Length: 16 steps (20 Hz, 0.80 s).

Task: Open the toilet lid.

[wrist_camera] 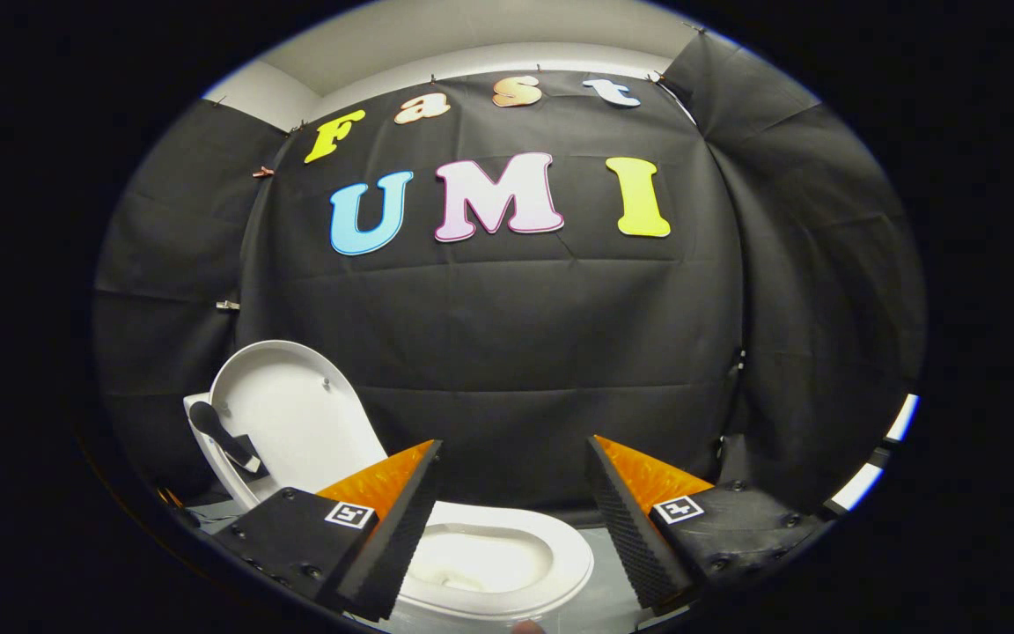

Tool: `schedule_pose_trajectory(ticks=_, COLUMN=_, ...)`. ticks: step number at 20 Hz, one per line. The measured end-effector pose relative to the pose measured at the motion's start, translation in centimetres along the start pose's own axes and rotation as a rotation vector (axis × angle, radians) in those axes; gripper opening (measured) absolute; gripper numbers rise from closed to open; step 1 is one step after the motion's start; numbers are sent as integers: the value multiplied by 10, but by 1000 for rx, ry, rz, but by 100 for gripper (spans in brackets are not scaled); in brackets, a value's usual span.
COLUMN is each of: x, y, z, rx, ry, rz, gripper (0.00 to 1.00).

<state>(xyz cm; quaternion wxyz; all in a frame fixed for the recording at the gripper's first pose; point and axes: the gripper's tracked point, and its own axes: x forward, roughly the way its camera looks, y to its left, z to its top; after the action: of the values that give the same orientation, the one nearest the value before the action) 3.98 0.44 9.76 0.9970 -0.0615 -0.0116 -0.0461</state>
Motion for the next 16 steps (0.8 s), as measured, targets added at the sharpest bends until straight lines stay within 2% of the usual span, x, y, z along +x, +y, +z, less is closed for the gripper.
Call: schedule_pose_trajectory(ticks=16, x=1, y=-1, z=-4, rx=26, ry=17, rz=3, gripper=99)
